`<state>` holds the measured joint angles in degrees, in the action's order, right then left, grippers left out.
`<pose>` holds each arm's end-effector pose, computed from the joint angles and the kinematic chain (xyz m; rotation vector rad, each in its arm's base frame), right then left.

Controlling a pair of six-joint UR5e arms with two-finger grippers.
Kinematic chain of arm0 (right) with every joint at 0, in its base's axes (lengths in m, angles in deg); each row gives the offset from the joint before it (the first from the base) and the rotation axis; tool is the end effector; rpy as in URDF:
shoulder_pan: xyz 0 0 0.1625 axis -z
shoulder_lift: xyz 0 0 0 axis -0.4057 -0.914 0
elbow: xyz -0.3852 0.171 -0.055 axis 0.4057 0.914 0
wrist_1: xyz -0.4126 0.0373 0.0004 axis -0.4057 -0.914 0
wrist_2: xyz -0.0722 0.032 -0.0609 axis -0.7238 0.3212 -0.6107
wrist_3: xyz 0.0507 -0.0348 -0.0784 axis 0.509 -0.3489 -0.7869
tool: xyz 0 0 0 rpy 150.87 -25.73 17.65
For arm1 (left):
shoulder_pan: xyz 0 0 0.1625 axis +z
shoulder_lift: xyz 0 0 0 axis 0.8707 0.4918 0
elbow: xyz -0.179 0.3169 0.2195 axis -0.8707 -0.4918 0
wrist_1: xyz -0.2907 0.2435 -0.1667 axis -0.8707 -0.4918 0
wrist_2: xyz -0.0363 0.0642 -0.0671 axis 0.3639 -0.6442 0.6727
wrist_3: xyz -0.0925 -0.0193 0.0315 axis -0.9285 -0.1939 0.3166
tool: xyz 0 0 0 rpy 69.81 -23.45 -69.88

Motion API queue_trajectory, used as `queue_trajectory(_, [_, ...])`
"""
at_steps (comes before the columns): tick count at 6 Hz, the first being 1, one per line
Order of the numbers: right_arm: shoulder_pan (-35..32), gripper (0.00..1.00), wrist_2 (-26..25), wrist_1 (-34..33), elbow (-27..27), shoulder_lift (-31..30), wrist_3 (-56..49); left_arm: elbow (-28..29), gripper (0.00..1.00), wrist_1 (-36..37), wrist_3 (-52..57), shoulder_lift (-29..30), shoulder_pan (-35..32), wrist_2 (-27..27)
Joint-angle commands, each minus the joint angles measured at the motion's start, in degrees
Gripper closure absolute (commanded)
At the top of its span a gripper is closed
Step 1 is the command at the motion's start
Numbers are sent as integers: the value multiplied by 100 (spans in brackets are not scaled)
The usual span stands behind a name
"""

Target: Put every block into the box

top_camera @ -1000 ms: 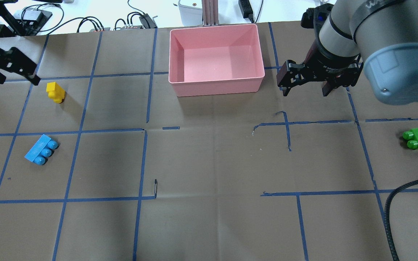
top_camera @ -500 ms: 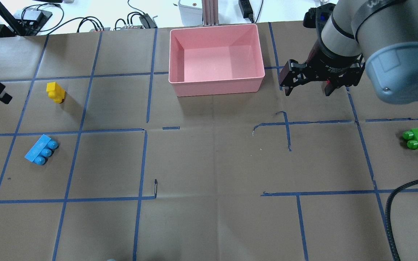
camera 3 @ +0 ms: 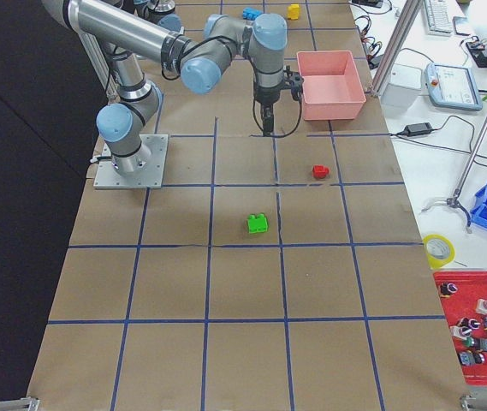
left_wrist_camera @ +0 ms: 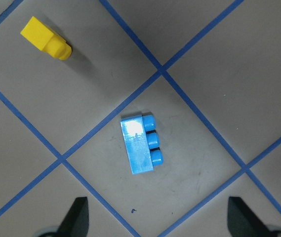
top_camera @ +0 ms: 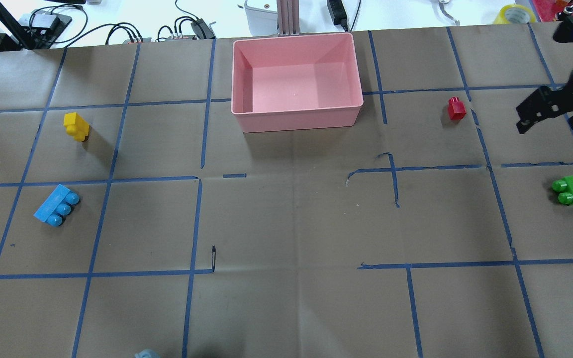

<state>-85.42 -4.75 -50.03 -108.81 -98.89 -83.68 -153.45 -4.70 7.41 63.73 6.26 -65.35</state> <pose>-0.1092 -0.4865 0.4250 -0.0601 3.1354 -0.0819 0.1961 -0.4992 0.4054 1.1042 2.9279 0.0096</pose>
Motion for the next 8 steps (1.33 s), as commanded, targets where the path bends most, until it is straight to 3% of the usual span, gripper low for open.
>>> queue_trajectory(1, [671,0,40,-976,-186,615,-334,-736,1,1134,-179,149,5,33])
queue_trajectory(3, [970,3,32,-2268,-493,1337,-1031,-836,2,1595,-453,640,75,86])
queue_trajectory(4, [1076,3,49,-2840,-634,1871,-1542,-923,2,1744,-471,817,284,399])
queue_trajectory(6, [1410,3,400,-3125,-644,2507,-1713,-1299,2,2366,-655,1107,392,560])
queue_trajectory(8, [1437,3,383,-3144,-723,2615,-1723,-1687,2,2844,-621,1170,383,561])
